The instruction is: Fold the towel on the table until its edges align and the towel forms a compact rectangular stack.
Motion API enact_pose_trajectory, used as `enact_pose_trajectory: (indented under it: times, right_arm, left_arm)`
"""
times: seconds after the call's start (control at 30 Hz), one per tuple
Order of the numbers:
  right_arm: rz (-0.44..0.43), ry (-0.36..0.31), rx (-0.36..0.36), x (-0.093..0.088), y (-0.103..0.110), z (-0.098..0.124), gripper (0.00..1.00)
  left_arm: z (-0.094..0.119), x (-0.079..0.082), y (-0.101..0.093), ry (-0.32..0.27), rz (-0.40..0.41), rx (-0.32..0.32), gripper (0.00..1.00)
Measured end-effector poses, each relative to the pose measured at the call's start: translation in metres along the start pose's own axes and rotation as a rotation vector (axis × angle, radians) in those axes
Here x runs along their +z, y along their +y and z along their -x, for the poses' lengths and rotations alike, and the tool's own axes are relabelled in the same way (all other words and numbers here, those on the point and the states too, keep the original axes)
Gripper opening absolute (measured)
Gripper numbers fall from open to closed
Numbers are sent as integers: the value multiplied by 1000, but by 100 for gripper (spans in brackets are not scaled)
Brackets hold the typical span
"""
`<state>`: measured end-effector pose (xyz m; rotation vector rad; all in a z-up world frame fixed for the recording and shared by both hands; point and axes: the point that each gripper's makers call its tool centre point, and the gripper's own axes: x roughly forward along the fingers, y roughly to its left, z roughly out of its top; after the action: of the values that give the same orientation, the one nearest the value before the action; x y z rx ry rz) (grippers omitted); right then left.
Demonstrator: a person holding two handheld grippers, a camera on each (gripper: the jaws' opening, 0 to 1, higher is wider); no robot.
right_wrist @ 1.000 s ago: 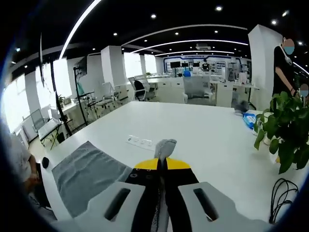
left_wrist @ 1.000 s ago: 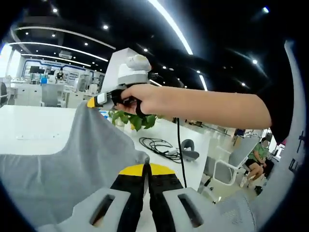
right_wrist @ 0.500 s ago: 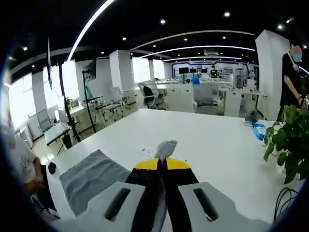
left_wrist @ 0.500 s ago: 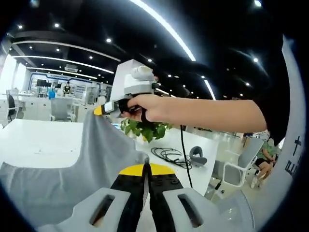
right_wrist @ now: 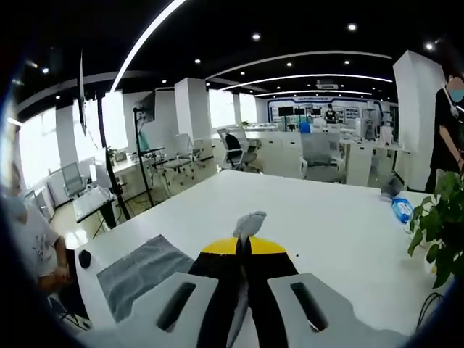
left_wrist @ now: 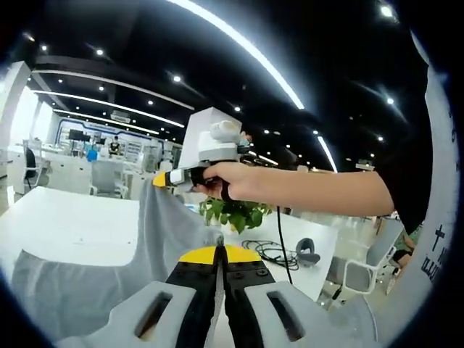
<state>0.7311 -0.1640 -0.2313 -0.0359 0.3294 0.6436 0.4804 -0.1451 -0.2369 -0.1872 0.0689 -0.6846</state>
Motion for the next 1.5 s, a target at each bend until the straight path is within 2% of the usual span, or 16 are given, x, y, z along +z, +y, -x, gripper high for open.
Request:
enact_pose_trajectory:
  times: [0.27, 0.53, 0.8, 1.1, 1.17, 1.5]
  right_arm:
    - [27, 1, 44, 12, 33, -15, 0]
    - [27, -8, 79, 23, 59, -29, 0]
    - [44, -3, 106, 23, 84, -39, 0]
    - [68, 5, 152, 29, 115, -64, 0]
    - [72, 8, 159, 31, 115, -75, 0]
    - [88, 18, 192, 29, 148, -84, 0]
  left_arm:
    - [20, 18, 18, -44, -14, 36, 2]
    - [40, 29, 39, -71, -22, 83, 2]
    - [61, 34, 61, -92, -19, 140, 2]
    - [83, 36, 87, -109, -5, 208, 1]
    - [88, 36, 93, -112, -4, 221, 1]
    - [112, 39, 118, -129, 12, 280, 1]
